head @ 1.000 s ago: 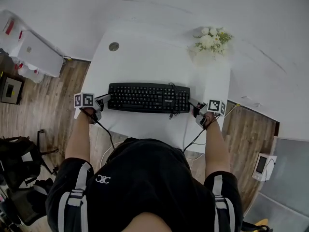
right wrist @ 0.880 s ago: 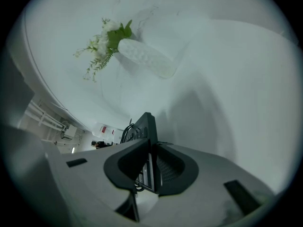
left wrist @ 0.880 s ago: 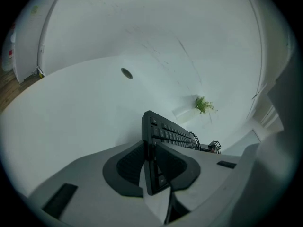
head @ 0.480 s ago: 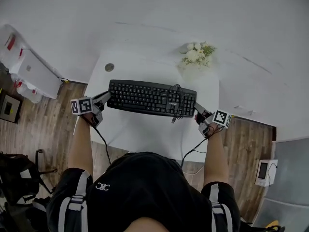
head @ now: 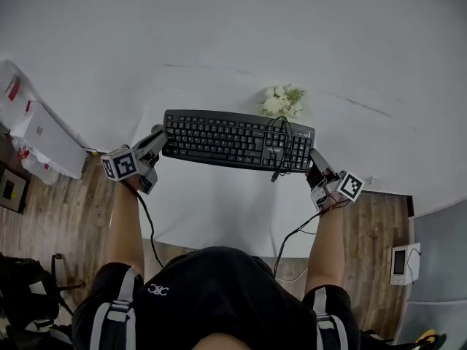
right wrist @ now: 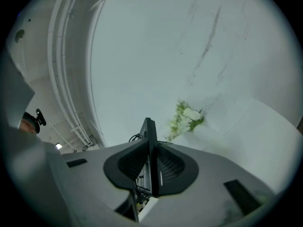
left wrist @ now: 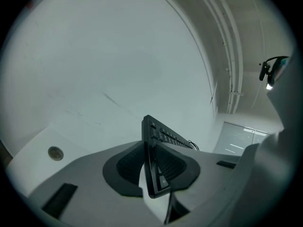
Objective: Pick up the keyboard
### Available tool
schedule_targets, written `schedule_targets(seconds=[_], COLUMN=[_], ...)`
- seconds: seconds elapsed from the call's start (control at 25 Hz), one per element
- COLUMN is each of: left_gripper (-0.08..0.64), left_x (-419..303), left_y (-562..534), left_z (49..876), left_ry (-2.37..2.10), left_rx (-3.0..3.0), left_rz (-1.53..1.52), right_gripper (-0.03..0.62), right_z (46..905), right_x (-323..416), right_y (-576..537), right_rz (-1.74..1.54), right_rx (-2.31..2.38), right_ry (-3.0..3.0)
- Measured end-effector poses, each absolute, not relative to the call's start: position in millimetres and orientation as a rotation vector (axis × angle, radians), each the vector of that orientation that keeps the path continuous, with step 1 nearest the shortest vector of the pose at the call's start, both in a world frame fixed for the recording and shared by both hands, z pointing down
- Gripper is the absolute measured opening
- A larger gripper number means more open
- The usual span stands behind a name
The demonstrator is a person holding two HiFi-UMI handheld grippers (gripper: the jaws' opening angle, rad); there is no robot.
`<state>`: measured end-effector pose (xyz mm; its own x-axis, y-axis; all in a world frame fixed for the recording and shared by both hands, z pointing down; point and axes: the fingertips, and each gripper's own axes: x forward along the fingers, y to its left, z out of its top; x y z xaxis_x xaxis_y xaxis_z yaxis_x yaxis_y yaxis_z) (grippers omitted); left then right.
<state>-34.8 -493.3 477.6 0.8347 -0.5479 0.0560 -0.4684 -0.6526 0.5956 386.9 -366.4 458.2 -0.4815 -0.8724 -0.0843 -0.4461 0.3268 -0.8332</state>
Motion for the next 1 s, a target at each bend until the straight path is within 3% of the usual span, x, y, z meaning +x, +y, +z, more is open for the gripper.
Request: schedule_targets(seconds=[0.48, 1.0], left_gripper=[0.081, 0.083], left_x=[-13, -12], left_y=[-496, -505], left_z=[360, 359], left_ry=[-0.724, -0.708], left_rx=[2.583, 2.615], left_rz=[-0.432, -0.415], right_gripper=[0.066, 0.066], right_z=[347, 349], right_x=[406, 404], right_y=[-356, -351], right_rz=[-0.729, -0.712], right_rx=[-1.108, -1.169], right_ry=[2.138, 2.125])
